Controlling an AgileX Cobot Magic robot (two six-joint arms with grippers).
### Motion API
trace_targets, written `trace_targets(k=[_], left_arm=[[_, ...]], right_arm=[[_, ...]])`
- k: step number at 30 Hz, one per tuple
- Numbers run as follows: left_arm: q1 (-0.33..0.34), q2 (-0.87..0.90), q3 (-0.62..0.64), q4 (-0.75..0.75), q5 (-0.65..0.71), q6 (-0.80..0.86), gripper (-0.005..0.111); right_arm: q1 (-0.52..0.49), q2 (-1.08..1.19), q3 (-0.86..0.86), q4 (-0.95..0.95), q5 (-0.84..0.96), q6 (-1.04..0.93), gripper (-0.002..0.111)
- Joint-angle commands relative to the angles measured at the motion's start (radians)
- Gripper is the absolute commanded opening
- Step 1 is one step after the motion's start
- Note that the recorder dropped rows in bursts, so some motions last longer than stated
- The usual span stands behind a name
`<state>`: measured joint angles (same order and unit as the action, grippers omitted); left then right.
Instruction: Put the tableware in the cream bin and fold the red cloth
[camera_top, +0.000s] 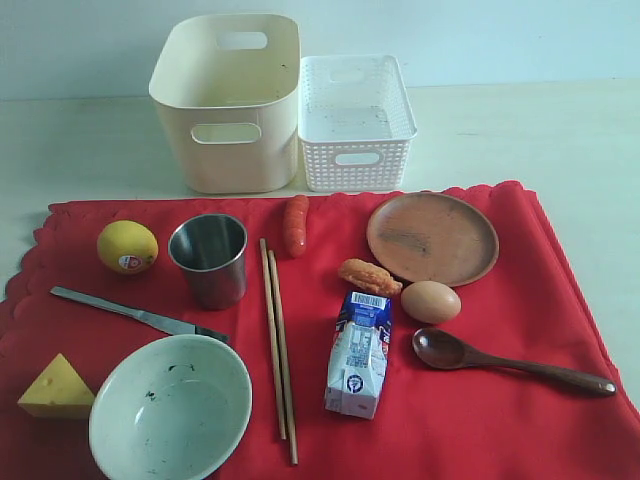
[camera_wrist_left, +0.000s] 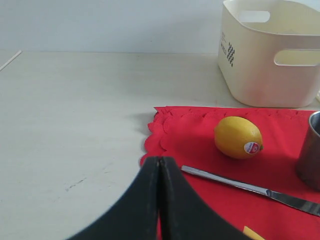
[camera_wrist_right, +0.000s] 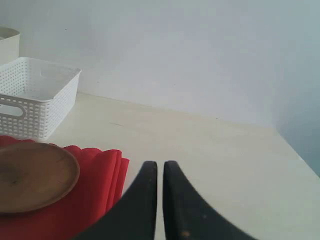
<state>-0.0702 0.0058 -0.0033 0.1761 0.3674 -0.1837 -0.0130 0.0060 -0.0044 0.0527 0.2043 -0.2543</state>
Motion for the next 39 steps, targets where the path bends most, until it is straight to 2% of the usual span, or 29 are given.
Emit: trace_targets(k=[1,14,39], left_arm=[[0.001,-0.006,0.003,-0.009,-0.006,-0.003,0.000],[0.001,-0.006,0.003,-0.009,-0.006,-0.003,0.000],[0.001,-0.006,0.003,-0.009,-0.006,-0.003,0.000]], right_arm=[[0.001,-0.006,0.004,-0.002,-0.005,-0.007,0.007],[0.001,0.000,0.004,-0.004,-0.005,-0.007,0.007],[0.001,0.259,0.004,-0.001,0.001,-0.007,0.007]])
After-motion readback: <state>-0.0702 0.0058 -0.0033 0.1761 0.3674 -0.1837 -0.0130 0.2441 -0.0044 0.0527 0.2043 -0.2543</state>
